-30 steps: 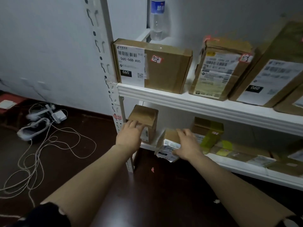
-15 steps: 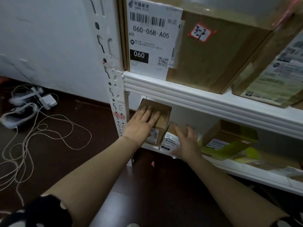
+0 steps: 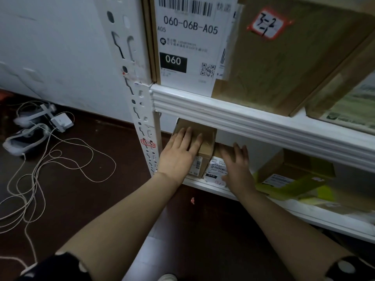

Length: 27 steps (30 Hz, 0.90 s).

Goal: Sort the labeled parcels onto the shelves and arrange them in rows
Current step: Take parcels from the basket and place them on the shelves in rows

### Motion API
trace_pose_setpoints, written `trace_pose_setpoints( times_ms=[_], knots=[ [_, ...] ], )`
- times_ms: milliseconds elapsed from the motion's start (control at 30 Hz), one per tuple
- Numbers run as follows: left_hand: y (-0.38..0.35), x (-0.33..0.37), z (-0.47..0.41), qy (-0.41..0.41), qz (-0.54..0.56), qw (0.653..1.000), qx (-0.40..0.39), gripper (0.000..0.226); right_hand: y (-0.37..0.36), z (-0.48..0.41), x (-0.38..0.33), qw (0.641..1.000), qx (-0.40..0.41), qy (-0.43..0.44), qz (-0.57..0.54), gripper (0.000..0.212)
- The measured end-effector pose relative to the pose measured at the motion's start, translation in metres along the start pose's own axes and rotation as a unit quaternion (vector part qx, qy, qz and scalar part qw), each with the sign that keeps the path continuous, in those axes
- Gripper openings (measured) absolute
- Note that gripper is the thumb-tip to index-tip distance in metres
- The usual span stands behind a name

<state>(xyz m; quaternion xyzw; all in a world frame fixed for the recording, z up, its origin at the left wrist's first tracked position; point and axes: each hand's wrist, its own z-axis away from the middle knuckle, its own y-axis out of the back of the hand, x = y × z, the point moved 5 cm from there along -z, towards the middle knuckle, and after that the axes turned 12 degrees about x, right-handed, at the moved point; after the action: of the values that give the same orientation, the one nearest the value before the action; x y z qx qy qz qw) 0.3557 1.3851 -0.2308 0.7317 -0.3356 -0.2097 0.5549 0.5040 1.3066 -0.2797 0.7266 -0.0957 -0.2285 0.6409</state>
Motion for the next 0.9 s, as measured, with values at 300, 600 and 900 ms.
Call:
trace_pose_setpoints(
  times_ms=[300, 600, 900],
  knots=[
    [0.023, 0.005, 0.007, 0.037, -0.011, 0.998, -0.047, 0.074, 0.029, 0.016, -0.002, 1.000, -0.010, 0.002, 0.029, 0.109],
    [0.088, 0.080, 0.067, 0.022, -0.008, 0.993, -0.118, 0.074, 0.109, 0.111, 0.021, 1.000, 0.014, -0.007, 0.001, 0.087],
    [0.142, 0.217, 0.089, -0.153, 0.061, 0.971, -0.171, 0.063, 0.210, 0.258, 0.093, 0.981, 0.063, -0.182, 0.031, 0.071]
  ],
)
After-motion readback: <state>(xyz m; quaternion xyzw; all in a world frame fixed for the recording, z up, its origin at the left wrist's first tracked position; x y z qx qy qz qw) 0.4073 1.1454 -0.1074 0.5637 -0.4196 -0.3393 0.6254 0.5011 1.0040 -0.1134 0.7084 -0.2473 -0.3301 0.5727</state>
